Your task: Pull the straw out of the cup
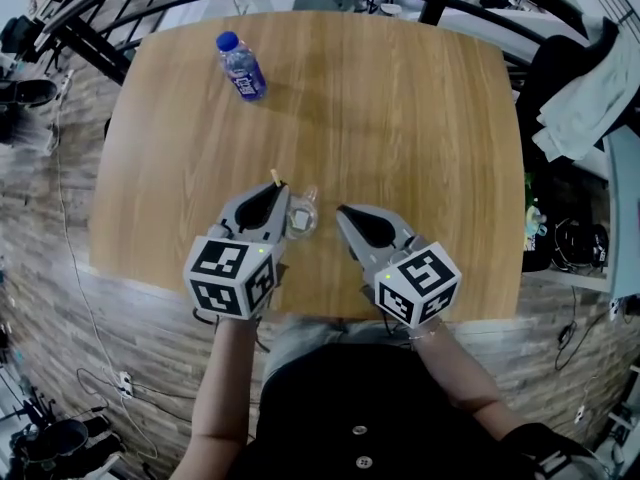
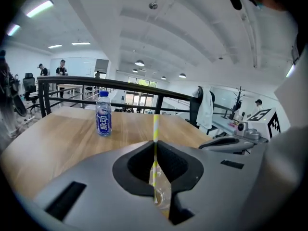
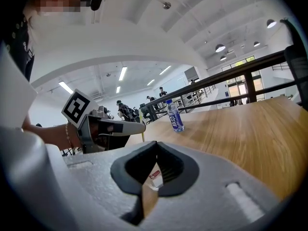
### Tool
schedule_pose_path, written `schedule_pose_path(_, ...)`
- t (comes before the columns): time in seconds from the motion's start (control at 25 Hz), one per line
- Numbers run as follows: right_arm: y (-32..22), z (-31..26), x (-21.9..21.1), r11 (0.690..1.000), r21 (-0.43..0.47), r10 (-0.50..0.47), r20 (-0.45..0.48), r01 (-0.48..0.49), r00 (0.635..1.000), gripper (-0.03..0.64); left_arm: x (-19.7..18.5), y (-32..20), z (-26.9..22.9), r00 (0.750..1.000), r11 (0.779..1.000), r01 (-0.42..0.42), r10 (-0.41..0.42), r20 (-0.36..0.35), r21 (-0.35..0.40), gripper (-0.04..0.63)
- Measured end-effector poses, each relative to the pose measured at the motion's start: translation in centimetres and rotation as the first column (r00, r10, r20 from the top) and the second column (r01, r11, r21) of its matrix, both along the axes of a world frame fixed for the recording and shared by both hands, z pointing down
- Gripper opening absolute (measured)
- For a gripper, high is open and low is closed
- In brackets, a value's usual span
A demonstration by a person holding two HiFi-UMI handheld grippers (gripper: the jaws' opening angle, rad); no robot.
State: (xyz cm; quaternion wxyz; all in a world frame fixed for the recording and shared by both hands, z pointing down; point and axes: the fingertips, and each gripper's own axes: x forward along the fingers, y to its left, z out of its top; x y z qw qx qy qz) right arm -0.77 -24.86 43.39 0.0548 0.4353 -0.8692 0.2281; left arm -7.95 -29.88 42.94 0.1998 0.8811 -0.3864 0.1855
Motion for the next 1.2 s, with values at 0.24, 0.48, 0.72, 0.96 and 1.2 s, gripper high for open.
schedule_pose_path(0.24,0.4,-1.5,-0.7,0.999,0.033,-0.007,-0.004,0.007,1.0,-0.002,-1.8,0.7,-2.1,0.994,0.996,0.067,-0.062,-0.087,0.05,0.032)
schedule_pose_path(0.48,0.5,-2.9,-0.9,0.998,0.06,0.0,-0.012,0.0,1.0,-0.002,-3.7,1.5,-4.3,0.971,0.988,0.136,-0.118,-0.207,0.076,0.031)
schedule_pose_path(0.72,0.9,-3.9,-1.9,0.997,0.077,-0.019,-0.021,0.021,1.0,-0.002,-5.8,2.1,-6.6,0.931,0.973,0.207,-0.164,-0.326,0.1,0.031)
schedule_pose_path(0.96,1.2,-4.8,-2.5,0.995,0.093,-0.04,-0.025,0.042,0.999,-0.002,-7.1,3.0,-7.9,0.882,0.963,0.254,-0.193,-0.43,0.088,0.031)
schedule_pose_path(1.2,0.8,-5.8,-3.1,0.991,0.122,-0.058,-0.026,0.06,0.998,-0.002,-8.5,4.1,-8.5,0.831,0.952,0.303,-0.238,-0.502,0.051,0.031)
